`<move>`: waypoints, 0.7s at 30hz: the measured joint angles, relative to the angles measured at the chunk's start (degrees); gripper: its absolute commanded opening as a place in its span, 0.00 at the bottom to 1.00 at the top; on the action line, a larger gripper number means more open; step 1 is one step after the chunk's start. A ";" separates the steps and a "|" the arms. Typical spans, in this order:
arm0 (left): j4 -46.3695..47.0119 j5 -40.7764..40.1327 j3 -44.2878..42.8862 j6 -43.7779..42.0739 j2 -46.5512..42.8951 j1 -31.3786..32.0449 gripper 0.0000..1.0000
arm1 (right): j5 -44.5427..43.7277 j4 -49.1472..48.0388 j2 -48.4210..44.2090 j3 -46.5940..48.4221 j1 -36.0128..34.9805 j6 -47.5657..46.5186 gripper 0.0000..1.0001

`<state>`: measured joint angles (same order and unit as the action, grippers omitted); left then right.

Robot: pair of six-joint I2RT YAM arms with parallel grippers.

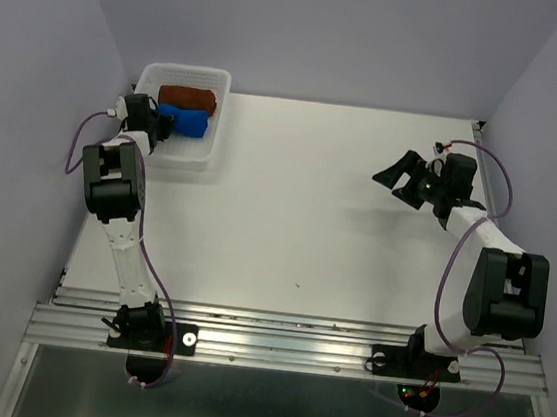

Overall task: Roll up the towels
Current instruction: Place the rolled towel into the container

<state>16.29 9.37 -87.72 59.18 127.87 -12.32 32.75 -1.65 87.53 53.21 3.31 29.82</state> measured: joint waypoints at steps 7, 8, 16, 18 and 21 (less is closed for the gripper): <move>-2.32 0.00 -1.57 -1.20 0.44 0.39 0.34 | 0.02 -0.31 1.20 0.00 0.00 0.44 1.00; -2.51 0.02 -1.57 -1.25 0.44 0.39 0.35 | 0.04 -0.39 1.20 0.00 0.00 0.46 1.00; -4.83 -0.24 -1.57 -1.46 -0.17 0.63 0.82 | 0.42 -0.59 1.22 0.00 0.00 0.59 1.00; -5.79 -0.39 -1.62 -1.66 -0.66 0.68 0.82 | 0.57 -0.72 1.22 0.02 0.00 0.59 1.00; -7.06 -0.37 -1.62 -1.66 -1.09 0.76 0.82 | 0.85 -0.96 1.60 0.37 0.00 0.57 1.00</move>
<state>9.23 8.99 -89.34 57.52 126.78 -11.55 33.61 -2.61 89.12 53.58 3.31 30.39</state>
